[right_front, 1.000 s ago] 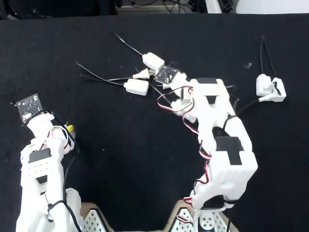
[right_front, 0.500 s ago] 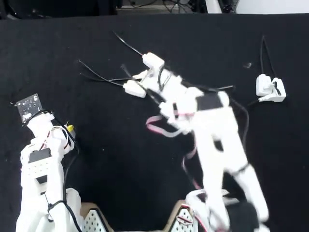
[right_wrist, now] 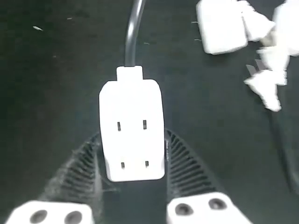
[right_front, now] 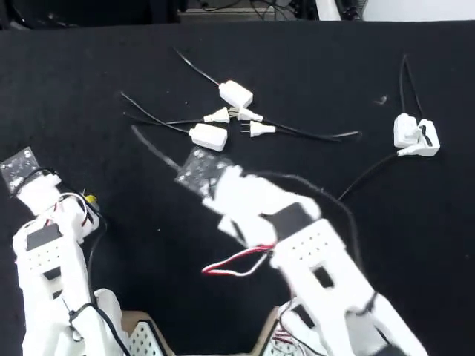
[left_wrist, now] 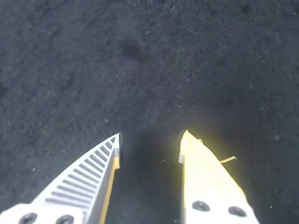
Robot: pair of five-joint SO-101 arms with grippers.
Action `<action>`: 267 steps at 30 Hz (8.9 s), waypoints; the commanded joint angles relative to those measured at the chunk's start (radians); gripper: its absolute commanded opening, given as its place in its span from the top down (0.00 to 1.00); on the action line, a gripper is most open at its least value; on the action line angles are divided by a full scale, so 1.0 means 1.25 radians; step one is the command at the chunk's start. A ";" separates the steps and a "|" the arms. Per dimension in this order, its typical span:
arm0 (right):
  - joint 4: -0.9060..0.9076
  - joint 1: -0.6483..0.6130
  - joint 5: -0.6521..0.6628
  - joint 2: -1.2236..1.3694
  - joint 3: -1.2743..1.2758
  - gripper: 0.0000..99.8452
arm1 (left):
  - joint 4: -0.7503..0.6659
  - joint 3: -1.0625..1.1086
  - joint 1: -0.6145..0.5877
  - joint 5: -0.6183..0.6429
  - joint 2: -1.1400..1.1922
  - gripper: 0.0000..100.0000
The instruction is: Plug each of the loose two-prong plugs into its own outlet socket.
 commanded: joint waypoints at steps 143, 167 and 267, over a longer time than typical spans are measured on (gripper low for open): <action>0.414 0.378 0.279 1.260 -1.494 0.76 | 0.006 -0.023 0.053 0.012 -0.009 0.79; 0.315 0.340 0.366 1.417 -1.502 0.93 | 0.005 -0.023 0.056 0.012 -0.009 0.79; 0.448 0.360 0.284 0.832 -0.931 0.99 | 0.005 -0.023 0.057 0.012 -0.009 0.79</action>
